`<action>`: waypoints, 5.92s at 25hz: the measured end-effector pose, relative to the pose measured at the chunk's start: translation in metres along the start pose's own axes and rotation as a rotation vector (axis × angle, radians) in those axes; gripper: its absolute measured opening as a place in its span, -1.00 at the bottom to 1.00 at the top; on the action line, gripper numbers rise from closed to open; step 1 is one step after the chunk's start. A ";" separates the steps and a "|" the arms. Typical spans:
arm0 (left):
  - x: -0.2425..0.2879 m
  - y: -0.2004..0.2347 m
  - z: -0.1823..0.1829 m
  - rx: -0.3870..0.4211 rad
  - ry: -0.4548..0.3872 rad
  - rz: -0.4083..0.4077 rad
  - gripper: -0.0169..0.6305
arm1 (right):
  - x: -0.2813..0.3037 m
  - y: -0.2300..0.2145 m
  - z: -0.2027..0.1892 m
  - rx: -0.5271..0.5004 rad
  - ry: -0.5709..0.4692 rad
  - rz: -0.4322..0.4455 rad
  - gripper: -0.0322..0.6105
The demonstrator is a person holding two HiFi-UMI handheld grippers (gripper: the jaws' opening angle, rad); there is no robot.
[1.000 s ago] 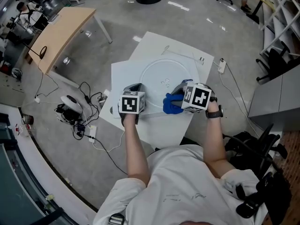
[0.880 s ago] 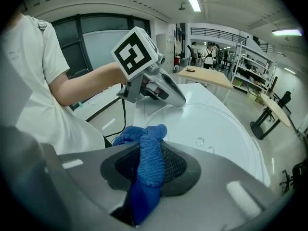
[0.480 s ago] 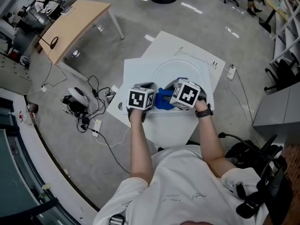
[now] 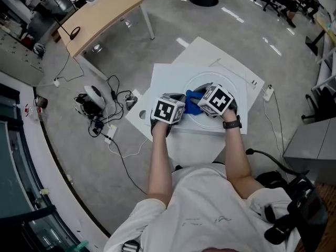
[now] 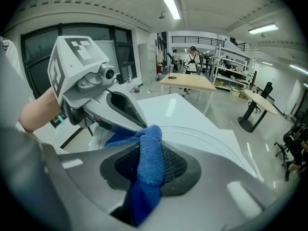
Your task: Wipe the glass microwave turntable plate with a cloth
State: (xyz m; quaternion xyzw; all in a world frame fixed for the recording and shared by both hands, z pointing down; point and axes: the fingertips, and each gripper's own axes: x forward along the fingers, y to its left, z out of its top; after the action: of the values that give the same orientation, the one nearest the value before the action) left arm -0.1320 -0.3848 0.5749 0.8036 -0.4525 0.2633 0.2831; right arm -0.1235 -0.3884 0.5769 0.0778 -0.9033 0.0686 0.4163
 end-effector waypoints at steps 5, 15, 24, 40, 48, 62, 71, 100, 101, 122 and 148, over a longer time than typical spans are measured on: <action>0.001 -0.001 -0.002 0.000 0.004 -0.013 -0.94 | 0.006 -0.031 0.010 0.021 -0.041 -0.078 -0.60; -0.005 0.006 -0.001 -0.014 -0.005 0.061 -0.95 | -0.012 -0.095 0.014 -0.016 -0.060 -0.427 -0.60; -0.006 0.013 0.000 -0.013 -0.003 0.062 -0.94 | -0.071 -0.138 -0.045 0.110 -0.027 -0.579 -0.60; -0.008 0.011 0.003 0.036 0.013 0.056 -0.95 | -0.123 -0.061 -0.118 0.137 0.104 -0.338 -0.60; -0.009 0.012 0.006 0.047 0.011 0.068 -0.94 | -0.106 -0.019 -0.117 0.045 0.133 -0.171 -0.61; -0.008 0.007 0.006 0.044 0.011 0.074 -0.94 | -0.040 0.053 -0.038 -0.238 0.120 0.079 -0.60; -0.009 0.007 0.004 0.039 0.000 0.080 -0.94 | -0.006 0.024 -0.002 -0.088 0.030 -0.004 -0.57; -0.006 0.016 0.002 0.060 0.014 0.143 -0.95 | -0.077 -0.132 -0.052 0.086 -0.012 -0.573 -0.60; -0.007 0.012 0.004 0.054 0.014 0.132 -0.95 | -0.081 -0.131 -0.057 0.086 -0.001 -0.571 -0.60; -0.003 0.009 0.010 0.076 0.012 0.091 -0.95 | -0.108 -0.023 -0.105 -0.117 0.266 -0.225 -0.60; 0.002 0.014 0.009 0.109 -0.001 0.126 -0.95 | -0.008 -0.014 0.010 -0.202 0.034 -0.179 -0.59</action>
State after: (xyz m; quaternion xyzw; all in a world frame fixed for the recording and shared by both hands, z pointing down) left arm -0.1419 -0.3982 0.5725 0.7878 -0.4873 0.3045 0.2217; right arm -0.1234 -0.4037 0.5653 0.1145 -0.8880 -0.0587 0.4415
